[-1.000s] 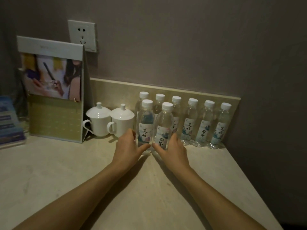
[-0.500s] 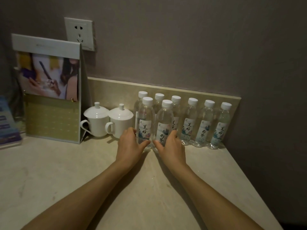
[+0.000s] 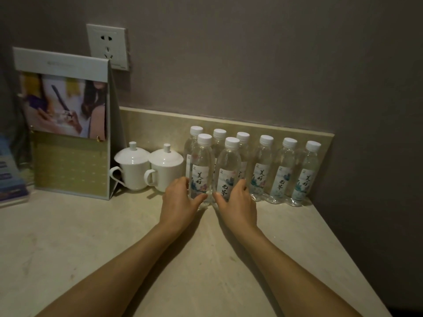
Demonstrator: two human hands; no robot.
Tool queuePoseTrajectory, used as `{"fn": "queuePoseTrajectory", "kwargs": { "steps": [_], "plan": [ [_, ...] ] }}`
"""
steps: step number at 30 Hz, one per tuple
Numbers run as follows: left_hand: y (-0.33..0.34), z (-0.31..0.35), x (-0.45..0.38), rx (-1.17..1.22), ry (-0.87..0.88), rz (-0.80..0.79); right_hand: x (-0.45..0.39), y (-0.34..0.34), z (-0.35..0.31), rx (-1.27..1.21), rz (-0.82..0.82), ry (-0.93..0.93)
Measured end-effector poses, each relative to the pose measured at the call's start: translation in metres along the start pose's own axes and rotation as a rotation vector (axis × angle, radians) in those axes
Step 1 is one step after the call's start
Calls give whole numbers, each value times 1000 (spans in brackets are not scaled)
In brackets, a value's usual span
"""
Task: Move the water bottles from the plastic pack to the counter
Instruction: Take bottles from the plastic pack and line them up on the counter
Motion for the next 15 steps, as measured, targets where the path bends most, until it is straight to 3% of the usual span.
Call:
{"fn": "queuePoseTrajectory", "kwargs": {
  "steps": [15],
  "plan": [
    [6,4,-2,-43,89,-14,-3,0,-3,17,-59,-15]
  ]
}}
Point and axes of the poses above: each hand's wrist, its own x-axis away from the middle knuckle, its own y-axis out of the palm, z = x × y, the point moved 7 cm from there along -x, towards the middle knuckle, and after that the axes turned 13 degrees about -x, right-handed, at the moved point
